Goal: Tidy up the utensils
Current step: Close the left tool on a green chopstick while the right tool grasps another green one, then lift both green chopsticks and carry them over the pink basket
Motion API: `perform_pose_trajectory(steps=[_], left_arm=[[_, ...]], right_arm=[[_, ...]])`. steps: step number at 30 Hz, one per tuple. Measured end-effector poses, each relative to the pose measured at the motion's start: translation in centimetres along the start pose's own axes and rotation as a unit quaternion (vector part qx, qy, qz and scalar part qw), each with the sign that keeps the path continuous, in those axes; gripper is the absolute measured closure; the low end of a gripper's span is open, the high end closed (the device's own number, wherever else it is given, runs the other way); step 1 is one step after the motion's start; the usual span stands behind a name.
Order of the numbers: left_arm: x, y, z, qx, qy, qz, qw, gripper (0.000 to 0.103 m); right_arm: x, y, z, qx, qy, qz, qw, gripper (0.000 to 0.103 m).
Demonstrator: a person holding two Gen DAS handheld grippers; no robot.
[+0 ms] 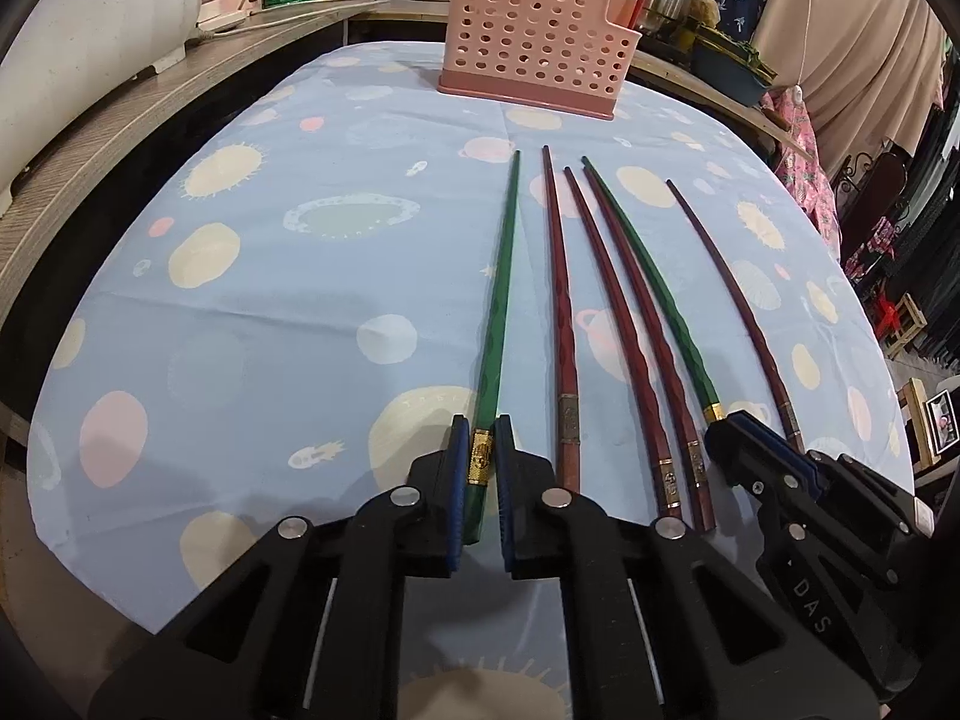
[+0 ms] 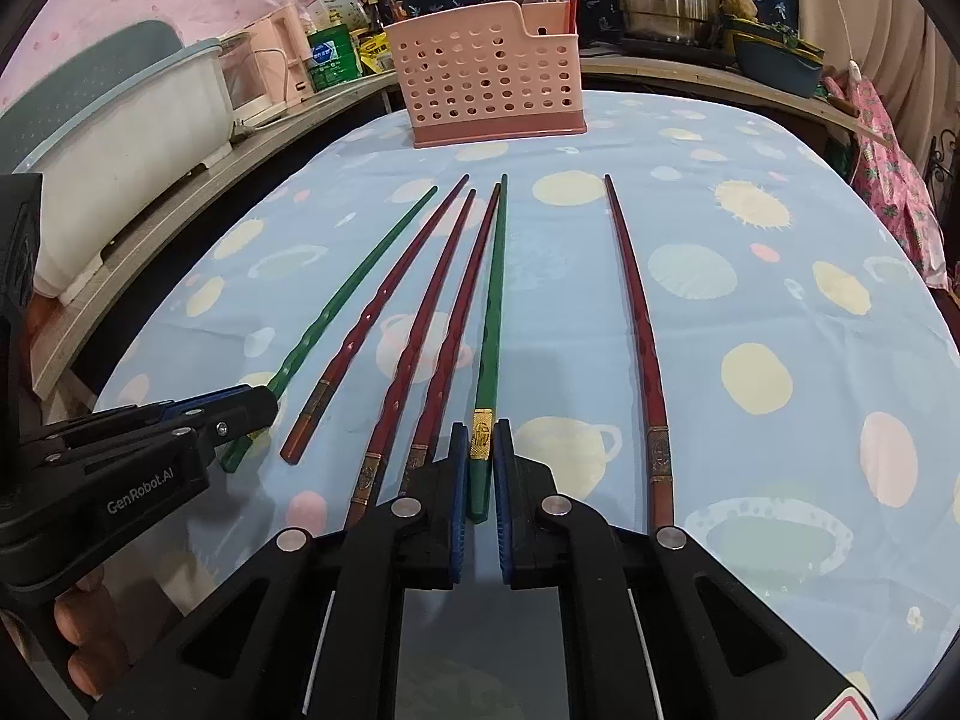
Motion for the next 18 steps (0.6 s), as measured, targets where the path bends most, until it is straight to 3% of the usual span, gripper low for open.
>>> perform_pose_trajectory(steps=[9, 18], left_arm=[[-0.6, 1.9, -0.7, 0.006, 0.015, 0.009, 0.9998, 0.096], [-1.9, 7.3, -5.5, 0.060, 0.036, 0.020, 0.9973, 0.096]], right_arm=[[1.0, 3.5, -2.1, 0.040, -0.016, -0.002, 0.999, 0.096], [2.9, 10.2, -8.9, 0.133, -0.037, -0.006, 0.990, 0.096]])
Point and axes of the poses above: each gripper's, at about its wrist camera, not at the fingertips, and y roughly against the way its jaws point, x to its right, z to its underside, the point moved 10 cm from there along -y, roughly the way its jaws point, and after that the axes turned 3 degrees about -z, right-handed, at the moved point
